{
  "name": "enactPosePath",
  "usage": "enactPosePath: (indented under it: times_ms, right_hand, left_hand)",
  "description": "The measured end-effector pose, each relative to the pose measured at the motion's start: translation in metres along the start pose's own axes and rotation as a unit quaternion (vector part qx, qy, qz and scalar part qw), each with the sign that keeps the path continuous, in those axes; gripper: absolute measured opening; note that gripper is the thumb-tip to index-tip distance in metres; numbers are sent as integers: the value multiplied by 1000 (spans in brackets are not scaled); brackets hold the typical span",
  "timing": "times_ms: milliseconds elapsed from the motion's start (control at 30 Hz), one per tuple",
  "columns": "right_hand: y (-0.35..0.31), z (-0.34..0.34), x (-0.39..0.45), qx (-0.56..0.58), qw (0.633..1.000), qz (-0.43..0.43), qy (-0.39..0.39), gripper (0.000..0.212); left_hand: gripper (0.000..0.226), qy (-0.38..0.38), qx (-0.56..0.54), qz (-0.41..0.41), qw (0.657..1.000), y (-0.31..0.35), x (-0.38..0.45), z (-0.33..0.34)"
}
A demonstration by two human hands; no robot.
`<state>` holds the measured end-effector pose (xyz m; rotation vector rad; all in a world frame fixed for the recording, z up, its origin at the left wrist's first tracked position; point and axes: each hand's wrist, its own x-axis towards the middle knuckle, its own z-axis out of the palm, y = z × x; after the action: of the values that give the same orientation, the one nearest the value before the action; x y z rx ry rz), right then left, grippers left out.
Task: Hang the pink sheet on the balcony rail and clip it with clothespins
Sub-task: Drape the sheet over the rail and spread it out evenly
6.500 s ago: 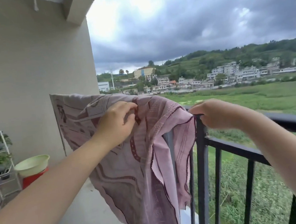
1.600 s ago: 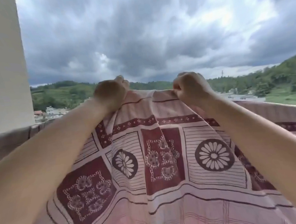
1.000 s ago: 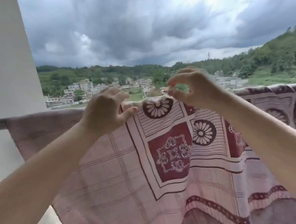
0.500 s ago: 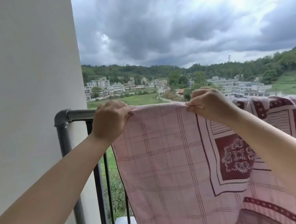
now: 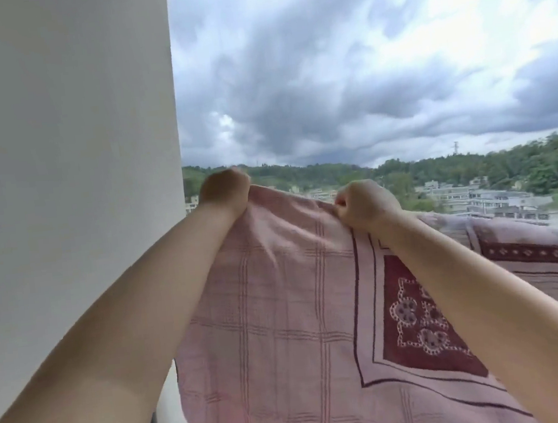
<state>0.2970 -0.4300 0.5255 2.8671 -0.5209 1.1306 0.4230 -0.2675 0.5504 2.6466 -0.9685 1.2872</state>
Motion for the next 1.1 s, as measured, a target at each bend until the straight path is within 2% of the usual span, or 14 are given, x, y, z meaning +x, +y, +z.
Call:
enactPosePath:
  times_ms: [67, 100, 133, 167, 200, 267, 300, 333, 433, 500, 600, 767, 900, 1100]
  right_hand:
    - [4, 16, -2, -89, 979, 31, -182, 23]
    - [5, 21, -6, -118, 960, 44, -250, 25]
    - [6, 19, -10, -132, 947, 47, -289, 28]
    - [4, 16, -14, -124, 946, 44, -295, 31]
    - [2, 10, -17, -110, 954, 27, -277, 35]
    - [-6, -5, -25, -35, 986, -8, -165, 40]
    - [-11, -8, -31, 15, 994, -29, -102, 35]
    - [-21, -12, -39, 50, 995, -53, -71, 31]
    - [-55, -8, -67, 40, 986, -130, -93, 32]
    - [-70, 2, -75, 24, 985, -154, -76, 31]
    - [-78, 11, -78, 41, 986, -159, 11, 20]
    - [-86, 23, -81, -1, 983, -164, 82, 8]
    - [-97, 26, -80, -12, 980, -157, 119, 11]
    - [-126, 41, -65, 37, 978, -167, 121, 16]
  left_hand:
    - [30, -168, -3, 42, 985, 1, -7, 26]
    - [33, -265, -23, 55, 962, -1, -14, 36]
    - [35, -342, -35, 54, 937, -4, -21, 41]
    - [36, -372, -62, 46, 925, -10, -27, 42]
    - [35, -354, -108, 39, 928, -17, -33, 40]
    - [31, -194, -232, -5, 953, -34, -48, 25]
    - [30, -107, -259, -24, 960, -45, -60, 17]
    - [31, -62, -248, -27, 966, -56, -75, 10]
    - [36, -48, -175, -2, 983, -79, -121, 8]
    - [35, -38, -189, -11, 981, -83, -139, 14]
    - [35, -1, -203, -32, 979, -72, -147, 19]
    - [27, 71, -224, -35, 971, -56, -140, 24]
    - [22, 104, -230, 13, 968, -63, -132, 25]
    - [19, 139, -213, -12, 967, -104, -137, 36]
